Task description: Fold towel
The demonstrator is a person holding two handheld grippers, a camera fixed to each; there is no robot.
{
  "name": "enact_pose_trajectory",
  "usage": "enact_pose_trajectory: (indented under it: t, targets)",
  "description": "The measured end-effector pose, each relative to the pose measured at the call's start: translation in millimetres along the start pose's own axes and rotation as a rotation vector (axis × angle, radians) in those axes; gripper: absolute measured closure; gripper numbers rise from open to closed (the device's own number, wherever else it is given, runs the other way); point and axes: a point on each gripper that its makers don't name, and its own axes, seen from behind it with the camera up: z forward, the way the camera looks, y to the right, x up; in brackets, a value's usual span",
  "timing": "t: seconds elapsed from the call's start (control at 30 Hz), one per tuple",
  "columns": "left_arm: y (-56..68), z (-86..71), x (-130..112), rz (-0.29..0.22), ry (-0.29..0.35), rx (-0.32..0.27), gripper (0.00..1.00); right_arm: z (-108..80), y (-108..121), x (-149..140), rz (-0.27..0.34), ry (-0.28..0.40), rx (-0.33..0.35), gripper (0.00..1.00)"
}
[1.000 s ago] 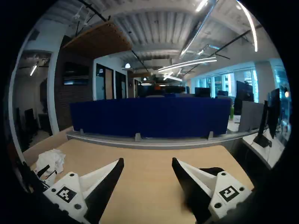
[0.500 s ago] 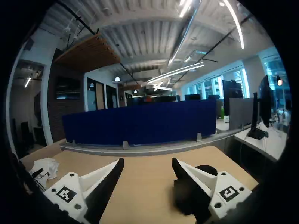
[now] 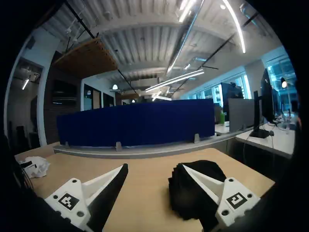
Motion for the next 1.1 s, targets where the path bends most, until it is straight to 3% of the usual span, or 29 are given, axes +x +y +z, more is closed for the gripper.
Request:
enact_pose_trajectory:
  t: [0.37, 0.57, 1.1]
  targets:
    - [-0.2, -0.4, -0.4, 0.000, 0.000, 0.000, 0.05, 4.0, -5.2, -48.2, 0.014, 0.001, 0.016, 0.00]
    - [0.3, -0.3, -0.1, 0.000, 0.000, 0.000, 0.05, 8.9, 5.3, -64.5, 0.014, -0.012, -0.022, 0.00]
    - [0.6, -0.8, 0.2, 0.000, 0.000, 0.000, 0.05, 4.4, -9.6, -75.0, -0.022, 0.016, 0.003, 0.00]
